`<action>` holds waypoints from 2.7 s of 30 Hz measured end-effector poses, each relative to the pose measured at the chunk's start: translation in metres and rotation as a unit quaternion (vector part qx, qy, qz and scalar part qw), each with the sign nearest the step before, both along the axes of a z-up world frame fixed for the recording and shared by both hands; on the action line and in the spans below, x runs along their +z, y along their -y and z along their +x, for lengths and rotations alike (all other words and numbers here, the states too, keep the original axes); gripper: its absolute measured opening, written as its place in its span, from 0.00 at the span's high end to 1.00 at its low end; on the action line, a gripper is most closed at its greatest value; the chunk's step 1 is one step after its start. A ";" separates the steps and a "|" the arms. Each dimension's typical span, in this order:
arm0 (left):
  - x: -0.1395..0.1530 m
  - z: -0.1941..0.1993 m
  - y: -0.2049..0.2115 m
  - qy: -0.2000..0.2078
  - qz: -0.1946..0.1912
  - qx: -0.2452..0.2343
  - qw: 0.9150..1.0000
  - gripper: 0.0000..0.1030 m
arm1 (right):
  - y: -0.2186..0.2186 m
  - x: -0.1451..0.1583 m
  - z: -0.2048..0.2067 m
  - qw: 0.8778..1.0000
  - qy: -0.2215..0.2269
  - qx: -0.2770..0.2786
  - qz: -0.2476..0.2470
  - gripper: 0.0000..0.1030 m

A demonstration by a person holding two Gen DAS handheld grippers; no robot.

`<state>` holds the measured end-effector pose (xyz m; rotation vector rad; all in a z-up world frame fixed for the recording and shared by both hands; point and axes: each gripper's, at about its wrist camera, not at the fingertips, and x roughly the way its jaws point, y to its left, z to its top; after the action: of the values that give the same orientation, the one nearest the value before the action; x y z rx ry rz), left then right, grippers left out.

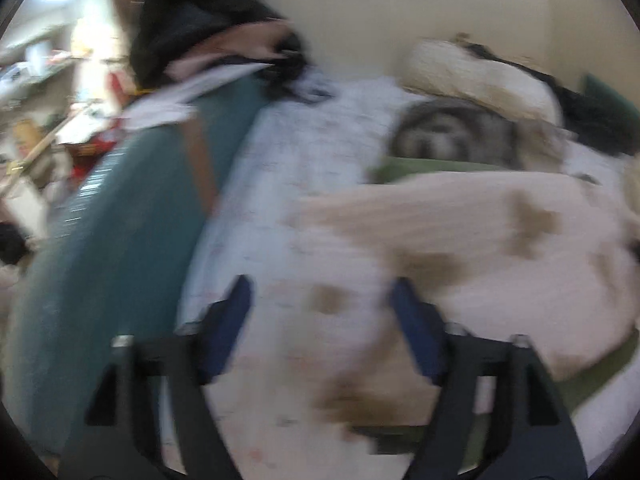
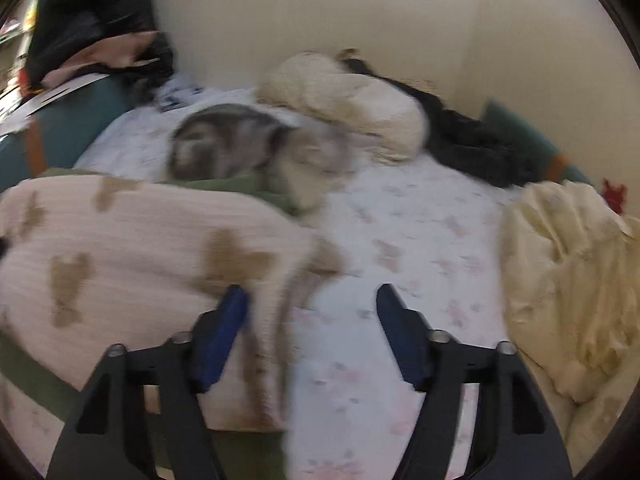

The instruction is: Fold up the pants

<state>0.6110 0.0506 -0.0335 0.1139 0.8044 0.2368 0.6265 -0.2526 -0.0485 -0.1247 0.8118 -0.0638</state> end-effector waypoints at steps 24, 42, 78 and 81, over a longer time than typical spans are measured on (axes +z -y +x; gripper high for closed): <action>0.070 -0.414 0.018 0.092 -0.144 -0.056 0.984 0.12 | -0.020 0.085 -0.401 0.988 0.071 0.072 0.120 0.03; 0.035 -0.592 0.035 0.103 -0.088 -0.075 0.988 0.01 | -0.028 0.055 -0.614 0.983 0.103 0.061 0.140 0.00; 0.019 -0.592 0.041 0.094 -0.099 -0.077 0.988 0.01 | -0.045 0.025 -0.601 0.986 0.085 0.066 0.127 0.00; 0.021 -0.594 0.040 0.098 -0.100 -0.076 0.987 0.01 | -0.046 0.026 -0.602 0.986 0.086 0.064 0.124 0.00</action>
<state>0.0170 0.0104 -0.0126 -0.0362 0.6159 0.0207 0.0249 -0.2071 -0.0224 0.0629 0.6308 0.1467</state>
